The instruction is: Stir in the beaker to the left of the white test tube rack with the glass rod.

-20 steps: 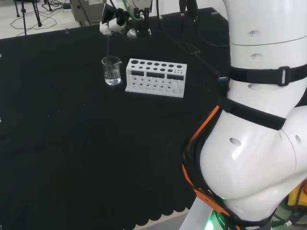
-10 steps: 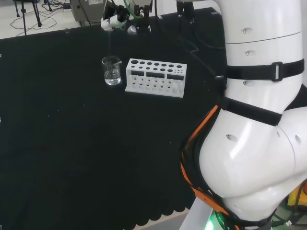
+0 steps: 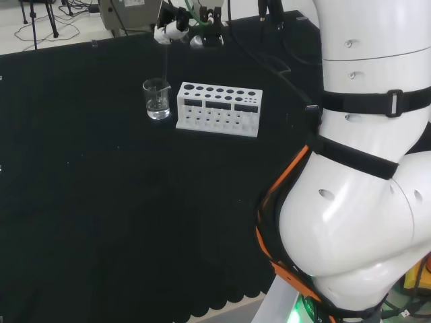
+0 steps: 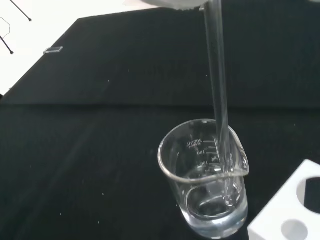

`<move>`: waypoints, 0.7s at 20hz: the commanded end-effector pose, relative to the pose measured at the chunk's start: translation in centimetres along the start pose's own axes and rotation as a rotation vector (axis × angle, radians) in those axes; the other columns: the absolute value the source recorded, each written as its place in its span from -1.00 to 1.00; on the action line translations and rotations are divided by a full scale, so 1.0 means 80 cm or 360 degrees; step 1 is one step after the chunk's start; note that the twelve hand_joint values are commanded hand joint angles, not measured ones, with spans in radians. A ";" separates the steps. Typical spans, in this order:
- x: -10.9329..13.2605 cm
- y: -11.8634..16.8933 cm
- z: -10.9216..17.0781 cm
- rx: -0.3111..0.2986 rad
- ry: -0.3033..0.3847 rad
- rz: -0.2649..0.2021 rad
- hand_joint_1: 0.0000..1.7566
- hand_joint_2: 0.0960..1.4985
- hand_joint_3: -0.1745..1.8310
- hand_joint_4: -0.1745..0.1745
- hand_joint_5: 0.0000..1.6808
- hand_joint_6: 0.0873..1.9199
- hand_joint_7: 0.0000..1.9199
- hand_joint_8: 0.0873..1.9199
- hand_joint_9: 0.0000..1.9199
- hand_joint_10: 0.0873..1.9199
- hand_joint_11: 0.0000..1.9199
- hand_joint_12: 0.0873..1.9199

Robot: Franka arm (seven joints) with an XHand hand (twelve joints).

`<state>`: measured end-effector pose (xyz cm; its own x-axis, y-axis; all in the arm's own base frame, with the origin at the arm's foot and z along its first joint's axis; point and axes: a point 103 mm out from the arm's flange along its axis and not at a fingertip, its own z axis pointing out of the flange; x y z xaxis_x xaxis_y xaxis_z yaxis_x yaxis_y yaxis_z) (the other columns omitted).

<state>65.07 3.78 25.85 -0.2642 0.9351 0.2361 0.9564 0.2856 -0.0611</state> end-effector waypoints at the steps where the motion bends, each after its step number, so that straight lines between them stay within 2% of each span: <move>1: 0.015 -0.003 -0.001 0.0028 0.0004 -0.0058 0.50 0.41 -1.00 -1.00 0.63 -1.00 0.31 -0.15 0.76 -0.37 0.17 -0.20; 9: 0.049 0.036 0.024 0.0050 0.0025 -0.0147 0.50 0.41 -1.00 -1.00 0.63 -1.00 0.31 -0.14 0.76 -0.36 0.17 -0.20; 14: 0.032 0.050 0.025 0.0044 0.0025 -0.0116 0.50 0.41 -1.00 -1.00 0.63 -1.00 0.31 -0.14 0.76 -0.36 0.17 -0.20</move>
<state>66.71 7.29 25.02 -0.3294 0.9113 0.2472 0.9332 0.3541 -0.0617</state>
